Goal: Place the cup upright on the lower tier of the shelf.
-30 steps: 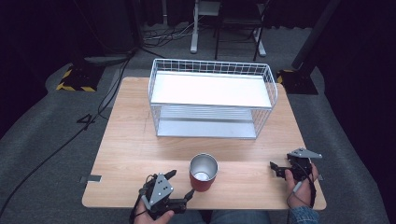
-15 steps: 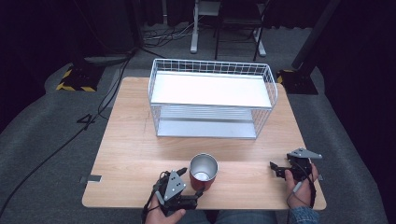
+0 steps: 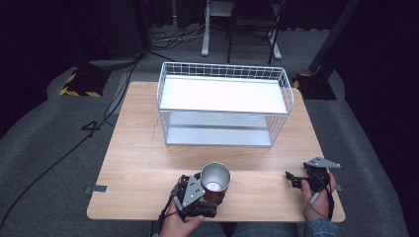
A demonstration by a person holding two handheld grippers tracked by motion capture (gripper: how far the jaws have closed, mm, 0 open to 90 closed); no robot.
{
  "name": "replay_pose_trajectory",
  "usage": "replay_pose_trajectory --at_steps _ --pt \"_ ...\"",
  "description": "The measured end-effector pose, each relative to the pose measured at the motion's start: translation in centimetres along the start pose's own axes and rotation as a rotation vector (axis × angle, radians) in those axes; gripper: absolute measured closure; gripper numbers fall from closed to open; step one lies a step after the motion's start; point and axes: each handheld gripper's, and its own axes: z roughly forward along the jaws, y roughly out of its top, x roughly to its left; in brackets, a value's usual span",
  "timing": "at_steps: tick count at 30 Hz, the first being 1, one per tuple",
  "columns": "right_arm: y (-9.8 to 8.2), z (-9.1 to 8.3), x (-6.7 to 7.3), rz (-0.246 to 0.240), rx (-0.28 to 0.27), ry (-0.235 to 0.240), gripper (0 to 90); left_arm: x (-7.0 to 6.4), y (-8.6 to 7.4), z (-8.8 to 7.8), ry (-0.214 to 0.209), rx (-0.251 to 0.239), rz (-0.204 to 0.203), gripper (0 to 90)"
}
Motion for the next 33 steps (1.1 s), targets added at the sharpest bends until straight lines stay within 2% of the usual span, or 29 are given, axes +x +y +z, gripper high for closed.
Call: replay_pose_trajectory --at_steps 3,10,19,30,33 --pt "0.0 0.0 0.0 0.000 0.000 0.000 12.8 0.1 -0.1 0.9 -0.004 0.019 0.005 5.6" --pt "0.0 0.0 0.0 -0.002 -0.001 -0.001 12.8 0.3 -0.4 1.5 -0.020 0.046 0.000 6.3" --pt "0.0 0.0 0.0 -0.002 -0.001 -0.001 12.9 0.2 -0.3 1.5 -0.018 0.060 0.001 8.0" --pt "0.0 0.0 0.0 -0.003 -0.001 -0.001 12.9 0.5 -0.1 1.4 -0.033 0.063 -0.037 8.4" --pt "0.0 0.0 0.0 -0.003 -0.001 -0.001 12.9 0.6 0.0 1.4 -0.036 0.069 -0.037 8.4"
